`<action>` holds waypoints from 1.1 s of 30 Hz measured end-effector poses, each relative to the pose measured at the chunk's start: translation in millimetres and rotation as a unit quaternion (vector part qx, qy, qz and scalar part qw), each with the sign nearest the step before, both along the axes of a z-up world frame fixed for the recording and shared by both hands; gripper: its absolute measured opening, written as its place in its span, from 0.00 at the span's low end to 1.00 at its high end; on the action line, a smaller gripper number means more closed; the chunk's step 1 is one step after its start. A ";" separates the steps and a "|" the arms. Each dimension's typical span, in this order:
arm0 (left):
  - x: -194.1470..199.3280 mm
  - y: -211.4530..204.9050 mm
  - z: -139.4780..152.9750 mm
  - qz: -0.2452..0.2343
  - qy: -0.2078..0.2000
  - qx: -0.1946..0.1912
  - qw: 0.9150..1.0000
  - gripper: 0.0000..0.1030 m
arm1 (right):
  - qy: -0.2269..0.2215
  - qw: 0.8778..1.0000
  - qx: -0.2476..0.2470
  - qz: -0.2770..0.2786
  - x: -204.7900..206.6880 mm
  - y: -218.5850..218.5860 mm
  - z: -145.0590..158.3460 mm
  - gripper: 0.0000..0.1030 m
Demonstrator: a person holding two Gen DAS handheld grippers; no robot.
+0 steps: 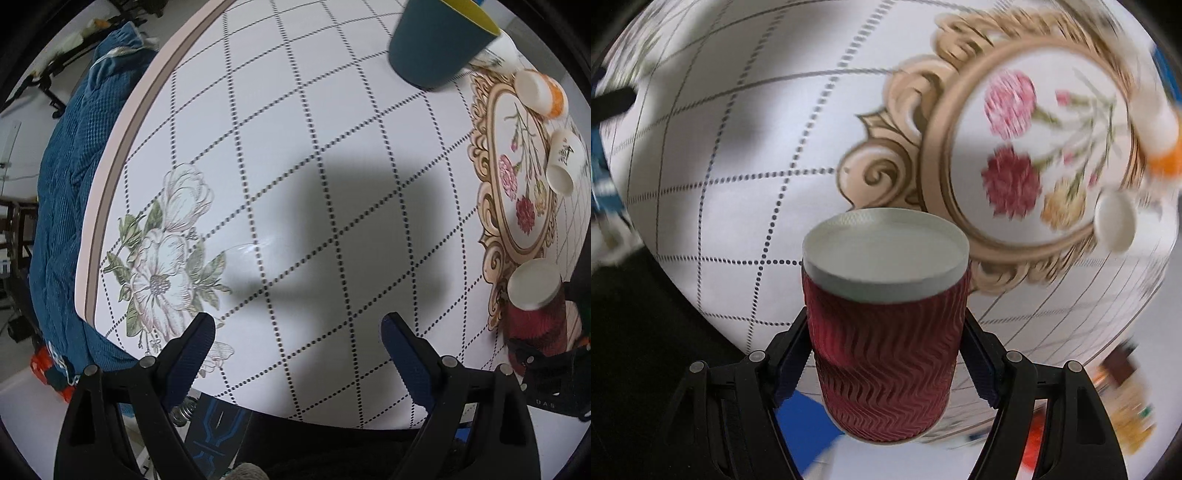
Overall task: Flip cup upside down
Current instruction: 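Grasp the red cup with the right tool while the left tool releases it, then lower the red cup bottom-up onto the centerpiece and open the right tool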
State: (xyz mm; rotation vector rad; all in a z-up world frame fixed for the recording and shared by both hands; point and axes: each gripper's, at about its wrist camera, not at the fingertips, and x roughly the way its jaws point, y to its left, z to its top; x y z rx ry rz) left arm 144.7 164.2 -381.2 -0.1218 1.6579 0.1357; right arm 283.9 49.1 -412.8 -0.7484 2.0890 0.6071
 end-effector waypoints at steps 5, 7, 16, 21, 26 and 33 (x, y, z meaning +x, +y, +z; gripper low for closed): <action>5.3 -21.6 1.6 -0.018 0.000 -0.002 1.000 0.89 | 0.019 0.995 -0.006 -0.095 15.9 -27.0 -6.6 0.75; 8.1 -32.0 3.7 -0.024 0.000 -0.002 1.000 0.89 | 0.028 0.991 -0.006 -0.127 22.7 -35.9 -8.5 0.75; 10.9 -48.2 0.6 -0.041 0.003 -0.002 0.999 0.89 | 0.044 0.981 -0.011 -0.190 25.2 -81.0 -10.0 0.77; 17.6 -58.0 -4.5 -0.050 0.009 -0.001 0.999 0.89 | 0.033 0.978 0.002 -0.205 41.2 -85.1 -3.3 0.87; 38.8 -73.7 -14.0 -0.059 0.015 -0.001 0.998 0.89 | 0.012 0.977 0.007 -0.213 55.0 -88.0 -6.1 0.87; 60.4 -99.7 -20.4 -0.070 0.020 0.003 0.997 0.89 | -0.010 0.975 0.020 -0.223 45.5 -90.5 -15.2 0.69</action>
